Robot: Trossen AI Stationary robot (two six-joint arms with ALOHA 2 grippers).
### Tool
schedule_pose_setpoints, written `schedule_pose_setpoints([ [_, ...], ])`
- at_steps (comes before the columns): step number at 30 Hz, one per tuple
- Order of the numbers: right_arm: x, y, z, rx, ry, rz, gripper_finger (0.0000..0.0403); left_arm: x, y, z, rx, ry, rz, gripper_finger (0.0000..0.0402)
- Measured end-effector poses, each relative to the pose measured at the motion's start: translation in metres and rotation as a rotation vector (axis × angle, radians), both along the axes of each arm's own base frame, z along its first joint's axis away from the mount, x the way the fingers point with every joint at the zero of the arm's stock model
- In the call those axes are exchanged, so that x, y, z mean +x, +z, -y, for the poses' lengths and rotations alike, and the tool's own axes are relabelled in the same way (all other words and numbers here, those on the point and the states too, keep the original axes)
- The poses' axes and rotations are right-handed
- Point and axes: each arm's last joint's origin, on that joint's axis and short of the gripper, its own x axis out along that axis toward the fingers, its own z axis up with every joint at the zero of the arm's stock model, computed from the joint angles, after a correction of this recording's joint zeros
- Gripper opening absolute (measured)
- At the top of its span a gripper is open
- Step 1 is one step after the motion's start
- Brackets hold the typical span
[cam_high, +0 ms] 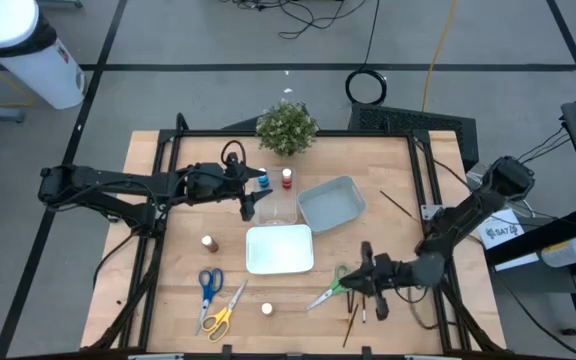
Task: Pick & Place Paint Supplies
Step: Put the silver paintbrush into the gray bin
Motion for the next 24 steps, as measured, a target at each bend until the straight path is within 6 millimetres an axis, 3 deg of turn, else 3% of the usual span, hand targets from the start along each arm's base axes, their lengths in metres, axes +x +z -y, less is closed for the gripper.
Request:
schedule_pose_setpoints([
  [3, 0.008, 0.010, -0.012, 0.013, 0.193, 0.126, 0.0054, 0.000, 0.000, 0.000, -0.008, 0.003, 0.002, 0.0269],
  [6, 0.021, 0.024, -0.038, -0.015, 0.277, 0.070, 0.0106, 0.000, 0.000, 0.000, -0.017, 0.006, 0.005, 0.0269],
  [8, 0.032, 0.031, -0.055, -0.039, 0.298, -0.107, 0.0139, 0.000, 0.000, 0.000, -0.024, 0.008, 0.007, 0.0269],
  [11, 0.039, 0.031, -0.071, -0.005, 0.244, -0.528, 0.0173, 0.000, 0.000, 0.000, -0.031, 0.010, 0.009, 0.0269],
  [15, 0.033, 0.001, -0.073, 0.120, 0.035, -1.001, 0.0186, 0.000, 0.000, 0.000, -0.031, 0.011, 0.010, 0.0269],
  [20, 0.021, -0.043, -0.066, 0.265, -0.156, -1.424, 0.0178, 0.000, 0.000, 0.000, -0.031, 0.011, 0.010, 0.0269],
  [24, 0.018, -0.064, -0.060, 0.290, -0.270, -1.552, 0.0165, 0.001, 0.002, 0.000, -0.026, 0.011, 0.028, 0.0269],
])
